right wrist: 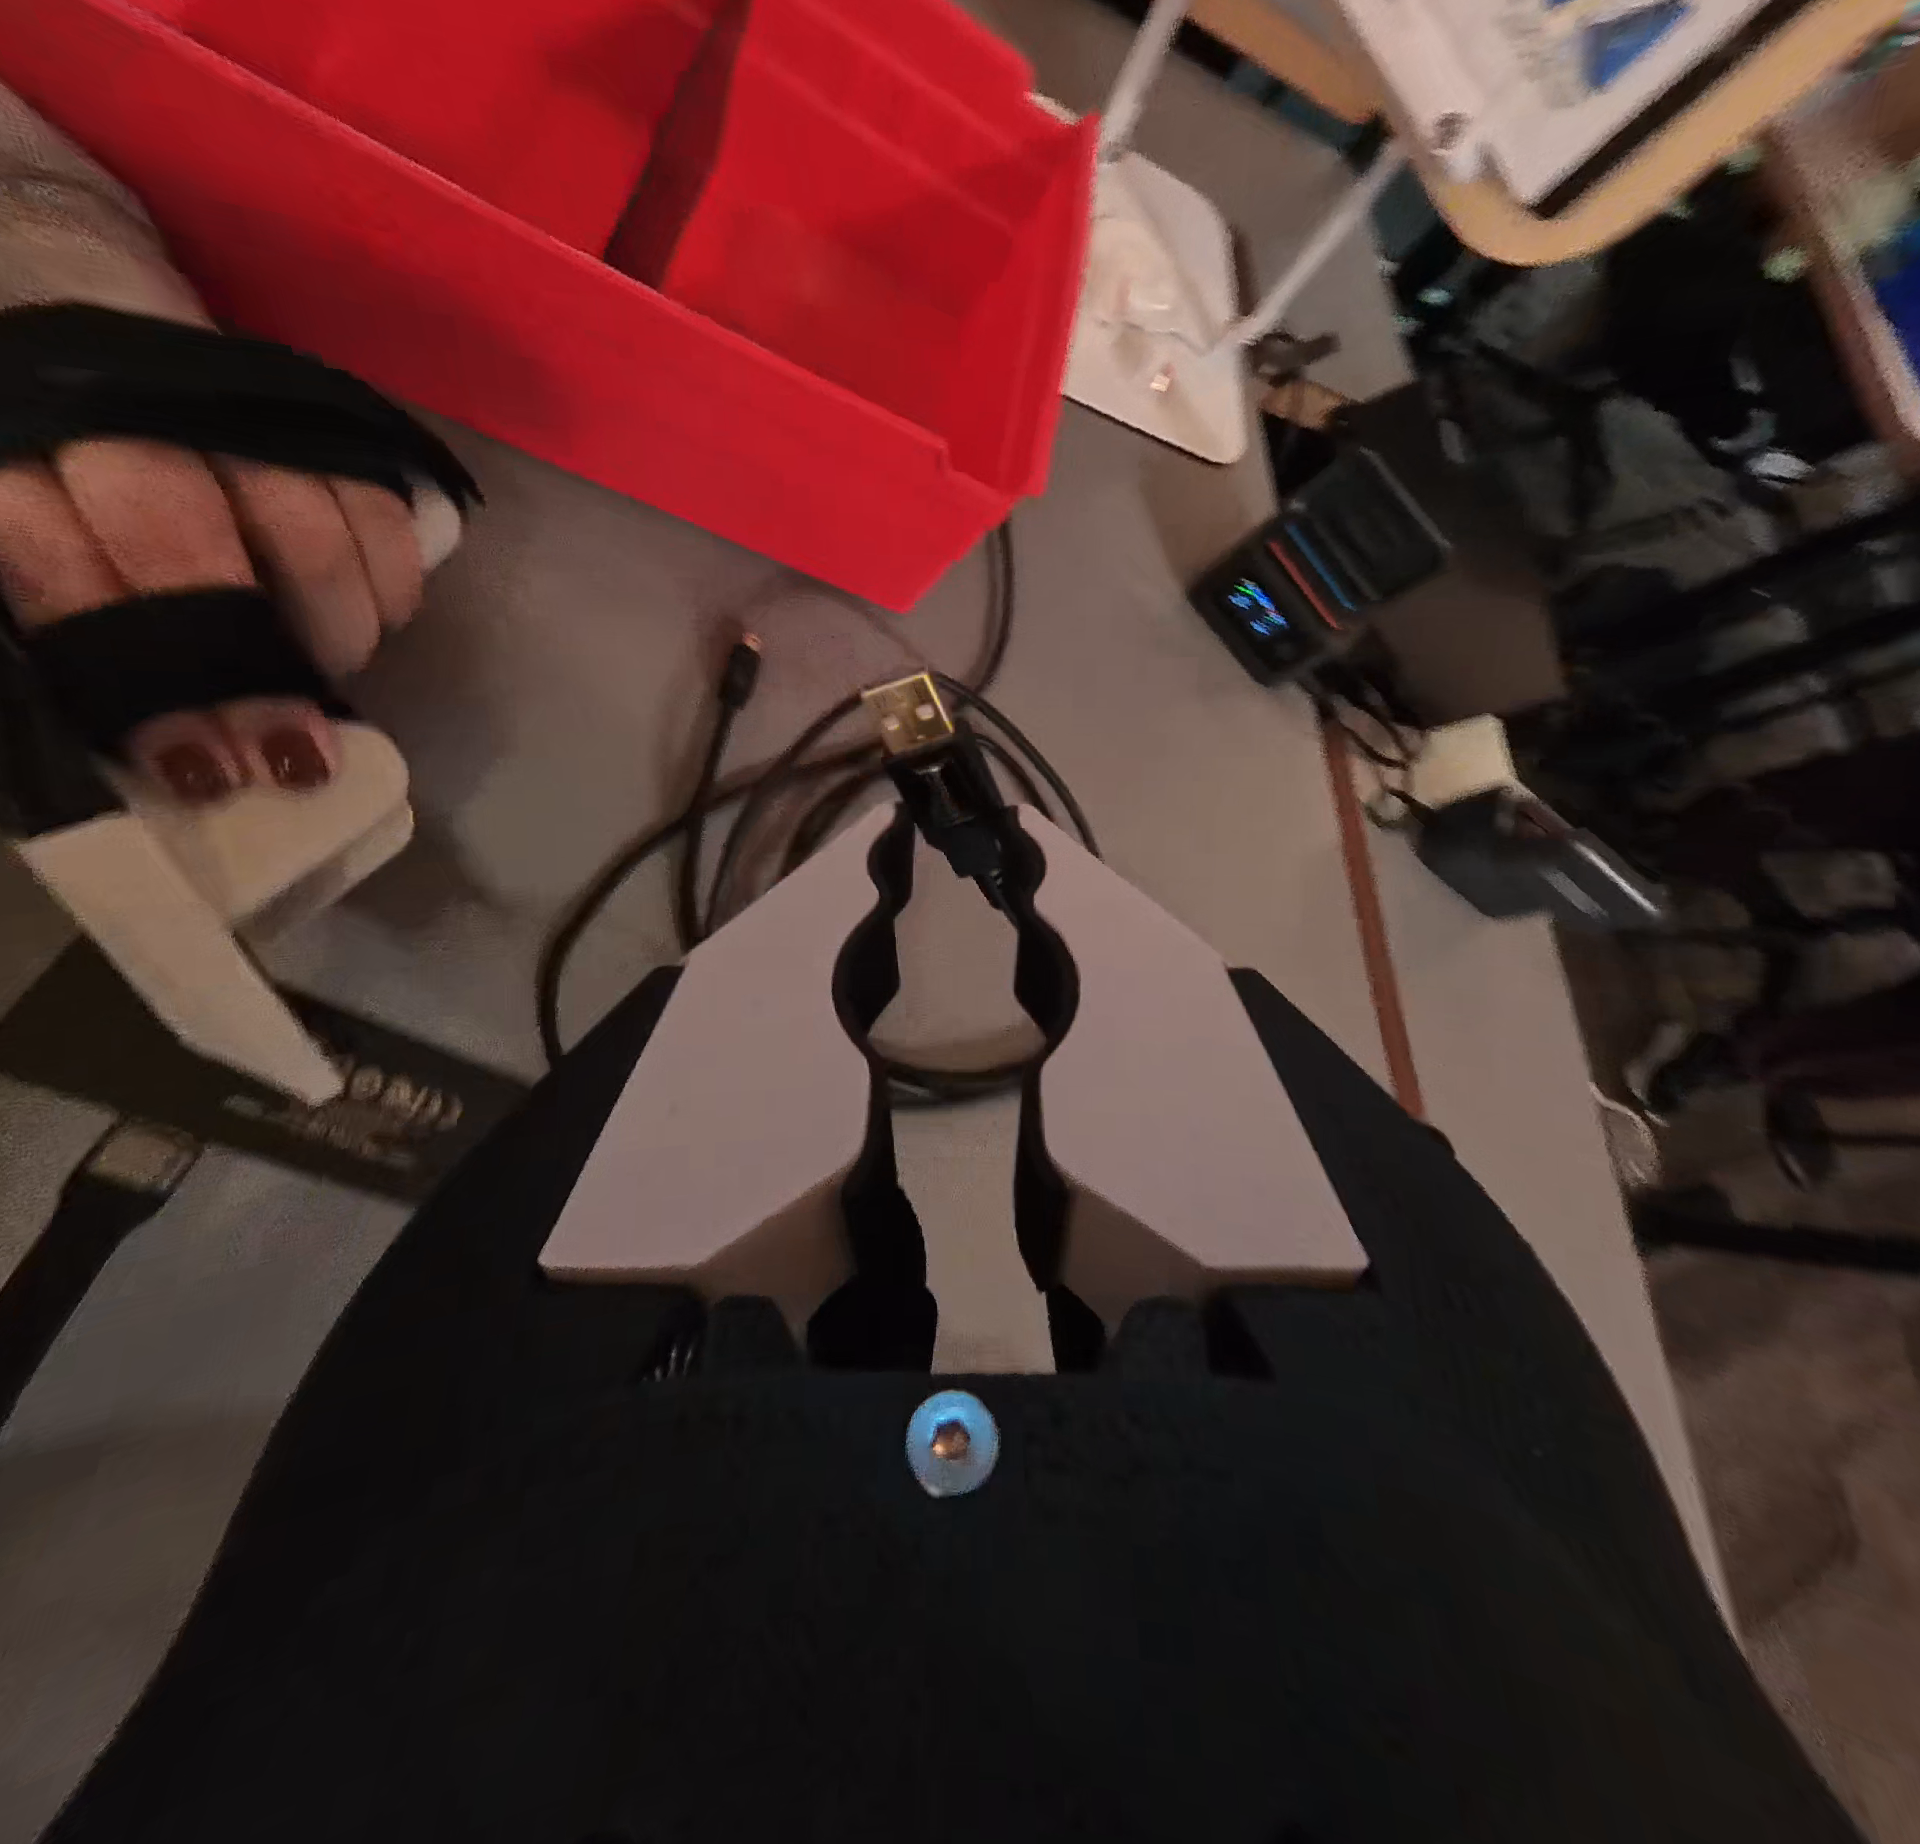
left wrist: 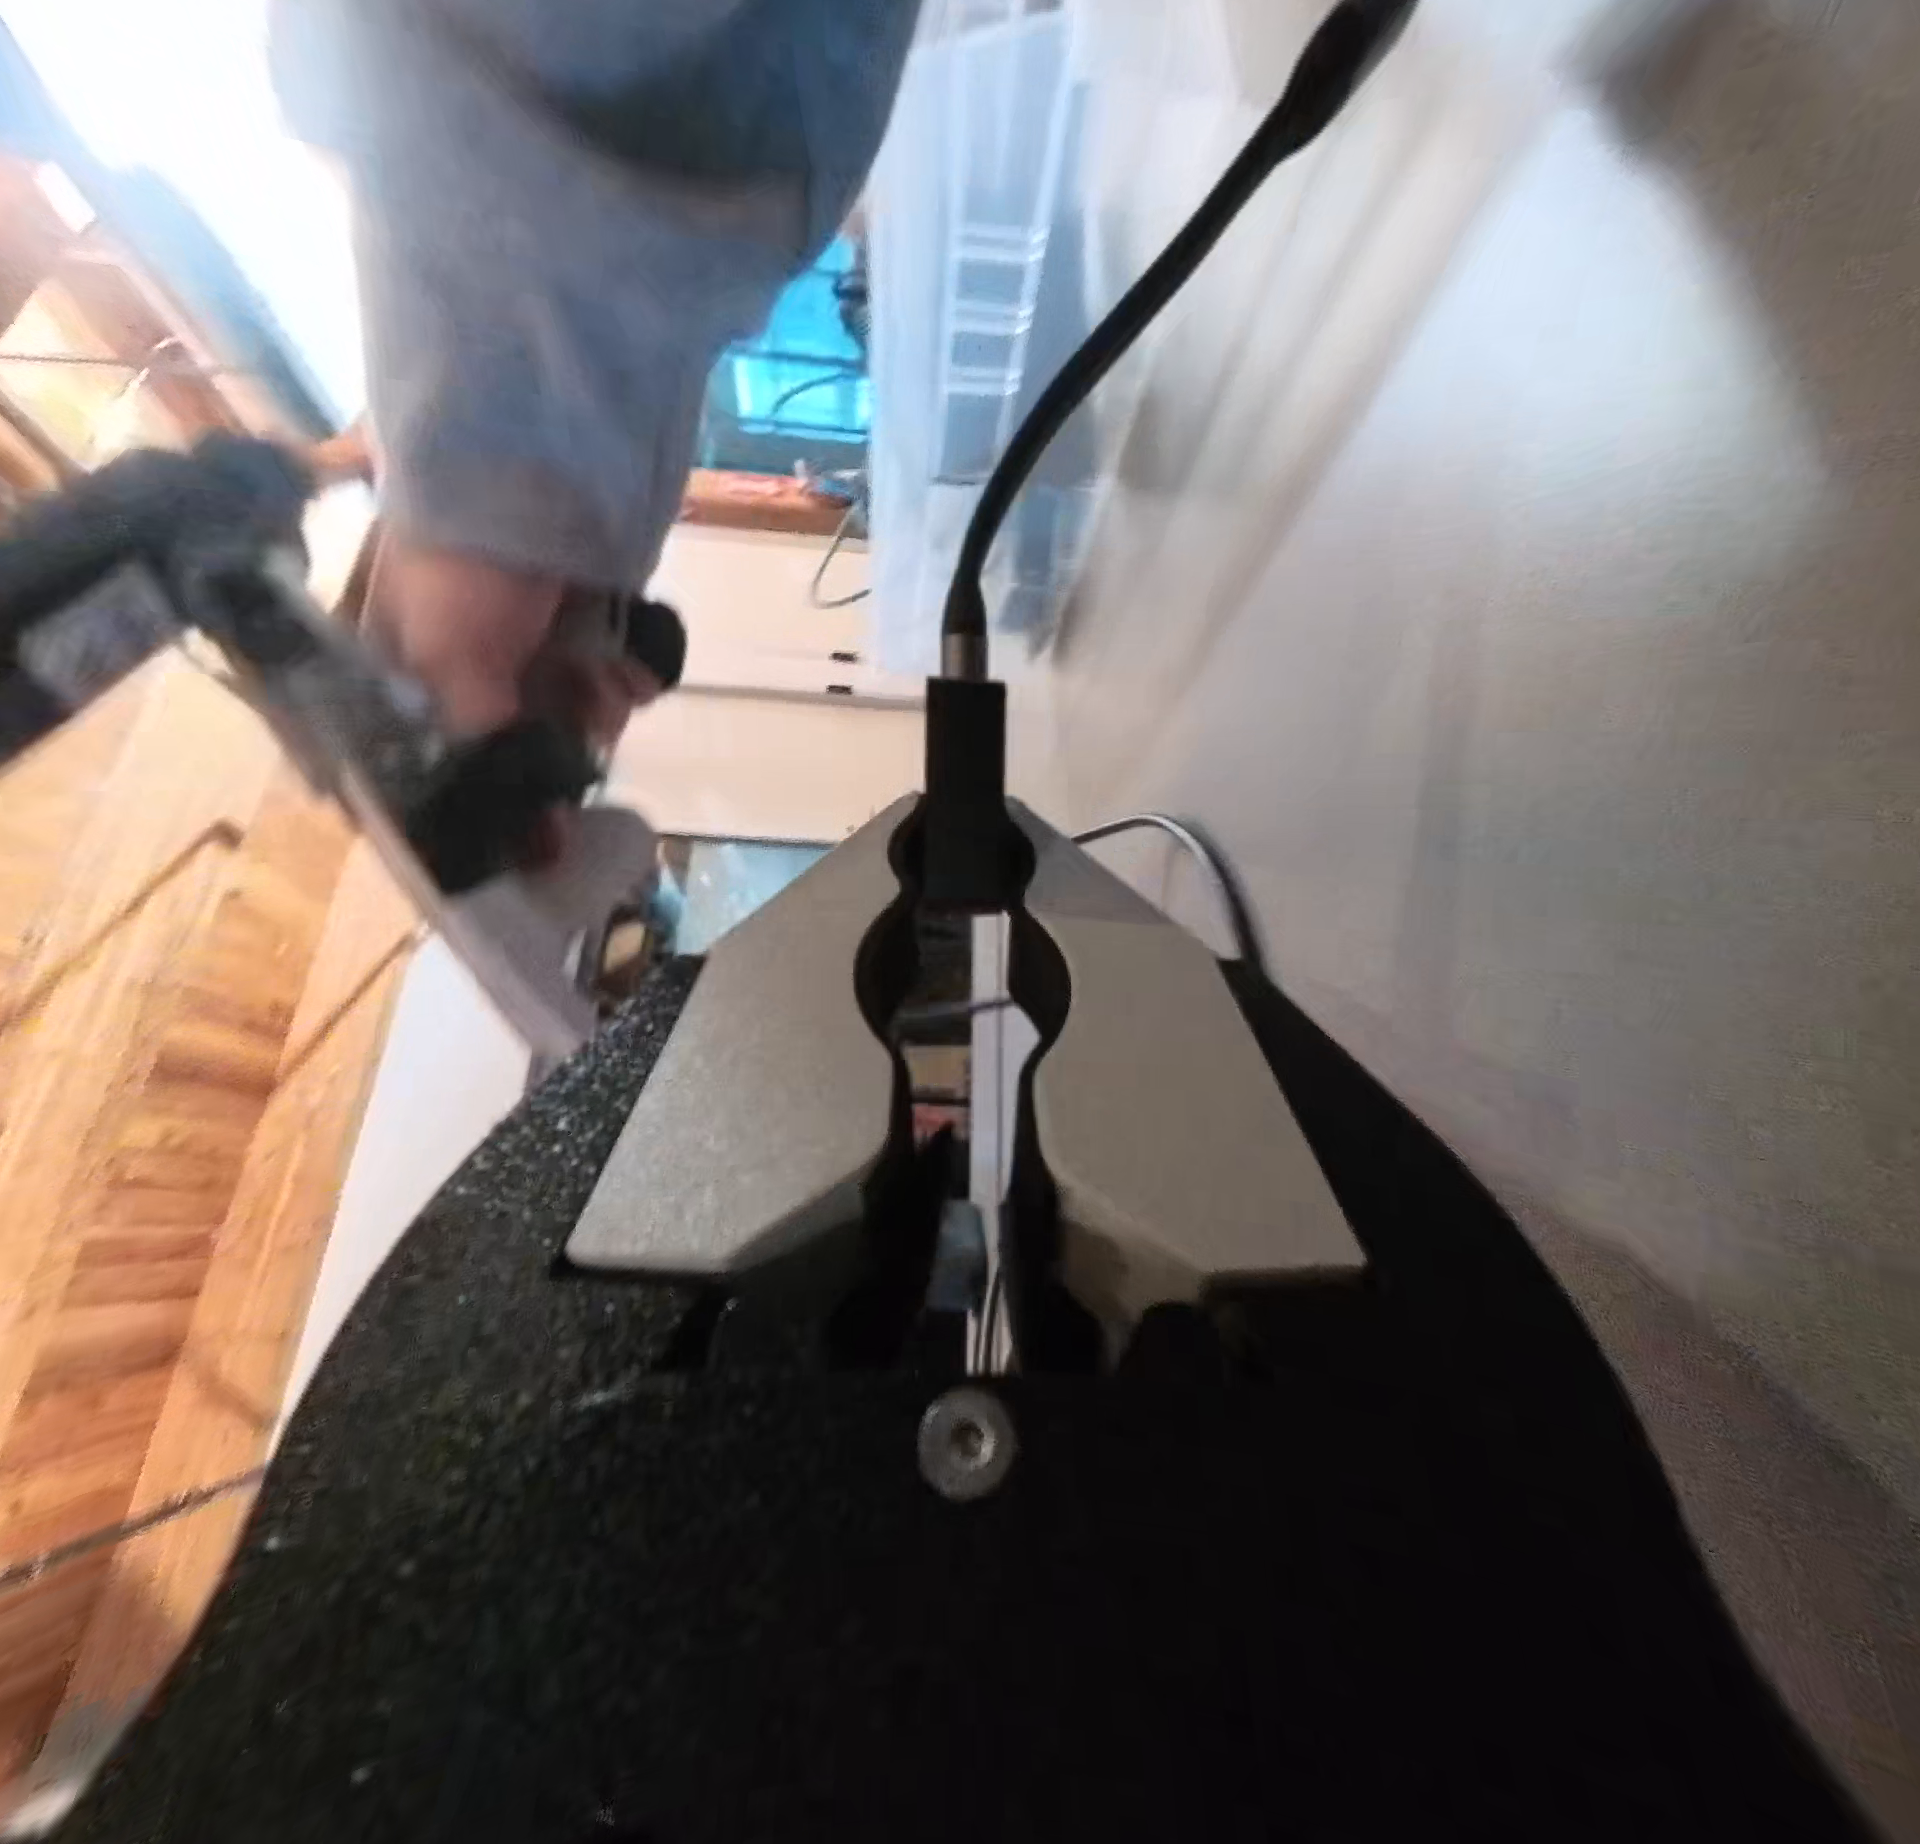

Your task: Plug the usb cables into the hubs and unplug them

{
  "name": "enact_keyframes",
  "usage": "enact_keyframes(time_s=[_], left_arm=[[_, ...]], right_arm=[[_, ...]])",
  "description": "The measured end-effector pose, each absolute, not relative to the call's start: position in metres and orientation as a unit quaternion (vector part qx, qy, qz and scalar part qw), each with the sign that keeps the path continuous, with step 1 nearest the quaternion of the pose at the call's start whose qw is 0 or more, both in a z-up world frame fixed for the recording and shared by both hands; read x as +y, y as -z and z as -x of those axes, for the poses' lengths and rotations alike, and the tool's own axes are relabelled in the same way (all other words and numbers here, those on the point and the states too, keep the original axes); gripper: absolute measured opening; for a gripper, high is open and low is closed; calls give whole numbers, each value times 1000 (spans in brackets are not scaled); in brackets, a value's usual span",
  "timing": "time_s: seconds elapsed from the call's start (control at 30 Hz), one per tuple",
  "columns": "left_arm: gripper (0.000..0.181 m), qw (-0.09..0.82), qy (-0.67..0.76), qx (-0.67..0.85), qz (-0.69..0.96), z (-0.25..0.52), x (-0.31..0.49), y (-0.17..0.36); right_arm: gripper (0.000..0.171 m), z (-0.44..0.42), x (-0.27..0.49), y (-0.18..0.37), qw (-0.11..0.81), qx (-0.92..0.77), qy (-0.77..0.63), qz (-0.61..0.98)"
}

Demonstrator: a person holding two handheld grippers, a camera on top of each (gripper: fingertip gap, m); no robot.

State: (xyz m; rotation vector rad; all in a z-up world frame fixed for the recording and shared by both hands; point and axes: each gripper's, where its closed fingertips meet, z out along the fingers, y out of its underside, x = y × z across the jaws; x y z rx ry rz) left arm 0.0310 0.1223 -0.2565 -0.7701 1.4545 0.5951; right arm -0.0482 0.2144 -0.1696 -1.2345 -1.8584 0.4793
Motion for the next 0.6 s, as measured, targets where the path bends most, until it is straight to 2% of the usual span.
enact_keyframes(time_s=[0.13, 0.2, 0.3, 0.43, 0.6], left_arm=[[8, 695, -225, 555, 396, -11, 133, 229], [8, 732, -155, 504, 431, -3, 134, 213], [8, 766, -26, 457, 452, 5, 128, 197], [8, 782, 29, 416, 463, 18, 128, 185], [8, 780, 40, 408, 474, 23, 129, 187]], right_arm=[[14, 3, 237, 132, 527, -667, -97, 517], [15, -18, 245, 107, 603, -609, -39, 514], [15, -39, 234, 90, 653, -567, 19, 502], [14, -48, 208, 92, 658, -563, 44, 498], [15, -53, 186, 109, 619, -572, 2, 538]])
